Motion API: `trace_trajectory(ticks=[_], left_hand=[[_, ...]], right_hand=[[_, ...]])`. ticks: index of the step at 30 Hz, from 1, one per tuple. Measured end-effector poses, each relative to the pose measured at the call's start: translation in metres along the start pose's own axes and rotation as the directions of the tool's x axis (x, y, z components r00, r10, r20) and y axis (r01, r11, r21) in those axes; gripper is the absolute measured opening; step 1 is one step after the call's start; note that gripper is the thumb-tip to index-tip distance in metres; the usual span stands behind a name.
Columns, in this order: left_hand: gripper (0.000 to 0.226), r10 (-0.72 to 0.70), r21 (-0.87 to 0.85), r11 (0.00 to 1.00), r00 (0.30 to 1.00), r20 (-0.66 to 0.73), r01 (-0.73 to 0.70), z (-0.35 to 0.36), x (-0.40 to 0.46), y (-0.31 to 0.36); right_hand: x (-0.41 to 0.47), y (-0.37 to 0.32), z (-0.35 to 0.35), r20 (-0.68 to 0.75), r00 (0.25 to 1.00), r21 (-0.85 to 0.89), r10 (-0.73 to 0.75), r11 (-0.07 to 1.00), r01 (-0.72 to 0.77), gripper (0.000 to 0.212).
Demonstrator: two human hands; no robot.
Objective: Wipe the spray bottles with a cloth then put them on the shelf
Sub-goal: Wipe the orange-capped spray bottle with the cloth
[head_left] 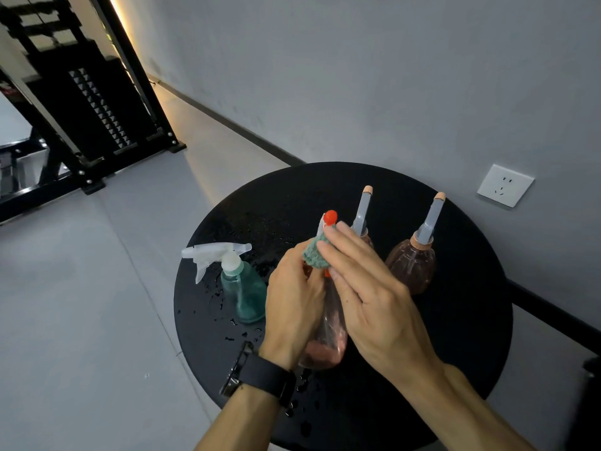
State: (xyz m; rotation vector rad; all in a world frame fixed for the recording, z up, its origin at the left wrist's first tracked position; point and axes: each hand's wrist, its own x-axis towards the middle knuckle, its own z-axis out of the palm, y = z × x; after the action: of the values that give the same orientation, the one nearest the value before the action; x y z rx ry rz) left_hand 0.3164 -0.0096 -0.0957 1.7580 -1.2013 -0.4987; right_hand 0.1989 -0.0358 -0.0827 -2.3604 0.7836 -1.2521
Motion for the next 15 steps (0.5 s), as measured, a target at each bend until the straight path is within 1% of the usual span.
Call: trace_trajectory(ticks=[2,3,6,9,12,15], left_hand=[[0.026,0.039,0.041,0.998,0.999,-0.006,-0.039,-0.003,0.002,-0.005],[0.029,0.046,0.026,0.999,0.999,-0.013,-0.045,-0.004,0.002,-0.007],[0.03,-0.021,-0.107,0.994,0.999,-0.026,0.018,-0.012,0.002,-0.005],[0.024,-0.016,-0.145,0.989,0.999,-0.029,0.012,-0.016,0.003,-0.008],[0.026,-0.033,-0.197,0.98,0.999,-0.012,0.03,-0.014,0.003,-0.009],[0.022,-0.012,-0.157,0.987,1.0,0.019,0.015,-0.008,0.002,-0.002]], right_hand=[[-0.002,-0.003,0.002,0.009,1.0,0.02,0.006,1.0,-0.007,0.037],[-0.003,-0.004,0.002,0.014,1.0,0.034,0.008,0.999,-0.008,0.037],[-0.006,-0.006,0.003,0.042,0.999,0.071,-0.004,0.998,0.001,0.036],[-0.007,-0.008,0.001,0.062,0.997,0.081,-0.048,0.996,0.043,0.035],[-0.003,-0.01,-0.002,-0.01,0.996,0.072,-0.091,0.993,0.091,0.034],[0.003,-0.01,-0.004,-0.113,0.993,0.047,-0.031,0.998,0.037,0.036]])
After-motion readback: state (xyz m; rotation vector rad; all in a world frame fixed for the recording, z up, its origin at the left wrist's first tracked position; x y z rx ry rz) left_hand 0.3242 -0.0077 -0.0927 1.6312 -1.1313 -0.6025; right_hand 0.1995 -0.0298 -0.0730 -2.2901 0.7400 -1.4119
